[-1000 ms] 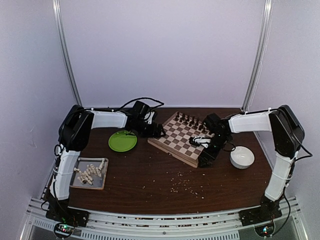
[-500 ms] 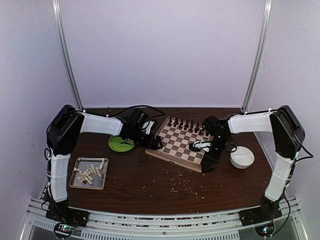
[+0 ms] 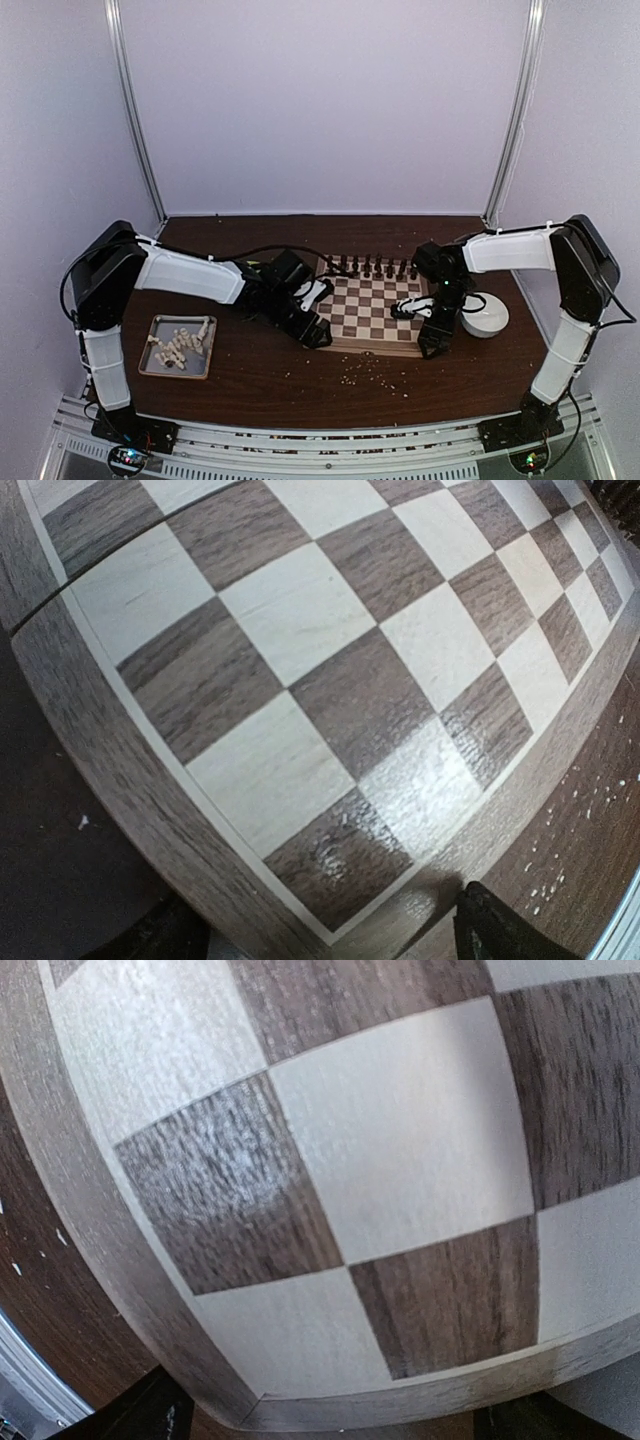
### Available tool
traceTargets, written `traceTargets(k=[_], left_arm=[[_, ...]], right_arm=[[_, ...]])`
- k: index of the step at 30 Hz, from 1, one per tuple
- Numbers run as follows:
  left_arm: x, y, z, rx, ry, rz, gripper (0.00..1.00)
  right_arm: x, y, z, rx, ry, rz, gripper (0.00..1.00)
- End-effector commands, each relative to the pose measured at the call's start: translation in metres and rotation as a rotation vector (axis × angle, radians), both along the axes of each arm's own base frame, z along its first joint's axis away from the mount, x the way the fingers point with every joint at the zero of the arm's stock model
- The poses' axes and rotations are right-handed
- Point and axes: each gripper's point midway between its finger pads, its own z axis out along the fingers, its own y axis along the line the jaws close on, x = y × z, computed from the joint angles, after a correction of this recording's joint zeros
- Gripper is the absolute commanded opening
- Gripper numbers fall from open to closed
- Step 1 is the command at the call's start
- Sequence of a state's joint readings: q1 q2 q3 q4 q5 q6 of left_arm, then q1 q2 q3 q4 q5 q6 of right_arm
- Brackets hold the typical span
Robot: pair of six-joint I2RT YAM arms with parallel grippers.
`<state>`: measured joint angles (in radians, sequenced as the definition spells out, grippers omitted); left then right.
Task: Set up the chess pieces on the board
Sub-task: Move the chessboard to the center of the board.
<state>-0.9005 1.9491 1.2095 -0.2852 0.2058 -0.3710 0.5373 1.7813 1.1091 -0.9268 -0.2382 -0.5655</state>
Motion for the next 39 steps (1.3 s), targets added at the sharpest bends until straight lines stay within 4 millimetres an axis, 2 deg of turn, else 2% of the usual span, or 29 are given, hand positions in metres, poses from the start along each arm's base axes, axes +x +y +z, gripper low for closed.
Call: traceTargets(k=[1, 3, 7, 11, 15, 23, 29, 35, 39], left_arm=[[-0.026, -0.032, 0.024, -0.117, -0.048, -0.132, 0.86], [-0.032, -0.034, 0.027, -0.130, -0.057, -0.146, 0.86], [-0.056, -0.039, 0.025, -0.122, -0.064, -0.211, 0.86], [-0.069, -0.035, 0.025, -0.110, -0.072, -0.217, 0.86], [-0.071, -0.025, 0.026, -0.094, -0.084, -0.200, 0.85], [-0.071, -0.021, 0.025, -0.070, -0.091, -0.204, 0.85], [-0.077, -0.023, 0.027, -0.075, -0.086, -0.223, 0.83], [-0.085, -0.008, 0.027, -0.050, -0.106, -0.215, 0.83], [-0.085, -0.004, 0.030, -0.044, -0.128, -0.200, 0.83]], right_arm=[[-0.022, 0.019, 0.003, 0.063, 0.033, 0.096, 0.96], [-0.026, 0.020, 0.002, 0.060, 0.035, 0.105, 0.96], [-0.037, 0.022, -0.001, 0.050, 0.044, 0.130, 0.95], [-0.049, 0.026, -0.005, 0.045, 0.057, 0.157, 0.94], [-0.058, 0.027, -0.009, 0.039, 0.063, 0.169, 0.94], [-0.056, 0.027, -0.003, 0.054, 0.025, 0.157, 0.93], [-0.063, 0.034, -0.005, 0.077, 0.048, 0.168, 0.91], [-0.080, 0.047, -0.008, 0.091, 0.074, 0.213, 0.89], [-0.076, 0.049, -0.006, 0.085, 0.062, 0.212, 0.89]])
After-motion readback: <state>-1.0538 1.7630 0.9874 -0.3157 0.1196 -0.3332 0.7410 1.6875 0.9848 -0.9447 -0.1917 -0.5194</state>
